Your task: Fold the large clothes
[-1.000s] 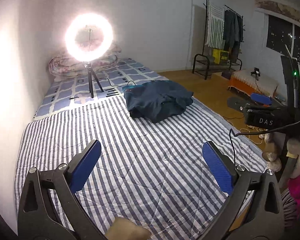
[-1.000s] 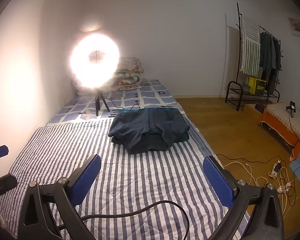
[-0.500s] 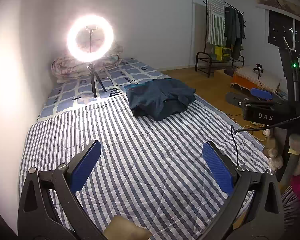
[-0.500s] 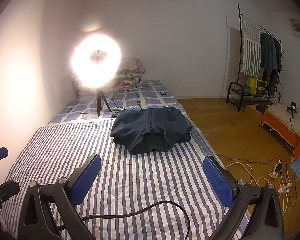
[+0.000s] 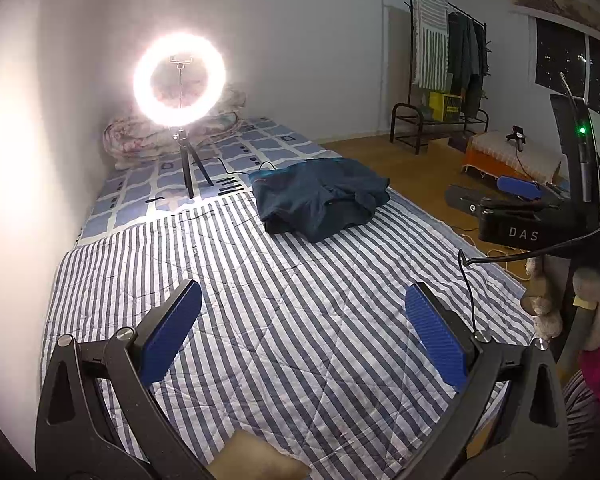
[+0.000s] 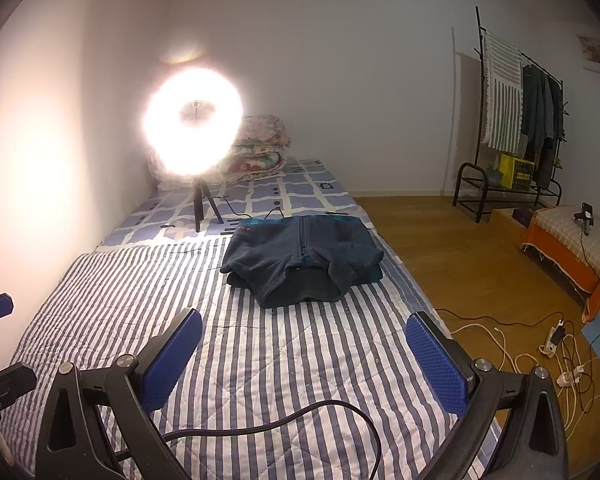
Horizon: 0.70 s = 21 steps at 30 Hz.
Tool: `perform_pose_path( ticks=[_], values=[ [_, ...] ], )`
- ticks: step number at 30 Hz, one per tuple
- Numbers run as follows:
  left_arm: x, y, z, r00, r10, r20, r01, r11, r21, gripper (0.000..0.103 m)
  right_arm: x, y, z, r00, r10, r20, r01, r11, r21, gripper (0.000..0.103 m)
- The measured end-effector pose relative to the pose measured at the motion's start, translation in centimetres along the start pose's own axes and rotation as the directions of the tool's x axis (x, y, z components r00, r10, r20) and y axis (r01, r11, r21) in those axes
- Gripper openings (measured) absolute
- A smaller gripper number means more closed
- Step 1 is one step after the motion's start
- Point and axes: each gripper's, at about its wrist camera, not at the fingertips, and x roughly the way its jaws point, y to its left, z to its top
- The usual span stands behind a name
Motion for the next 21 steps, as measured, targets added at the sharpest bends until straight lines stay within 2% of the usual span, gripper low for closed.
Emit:
perform_pose_path(
  ticks=[8,21],
  values=[
    [-0.22,0.07,-0.09,1.000,0.014,-0.014,-0.014,1.000,-0.013,0.103,0.06,-0.02,0.03,1.000,0.001,-0.001,-0.001,1.000,0.000,0.103],
    [-0.46,-0.35,-0.33,0.998,0.056,0.008,-0.056,0.998,0.001,0.103,0.12,-0.11,-0.15,1.000,0.005,-0.004,-0.005,1.000,-0.002,0.103]
  ],
)
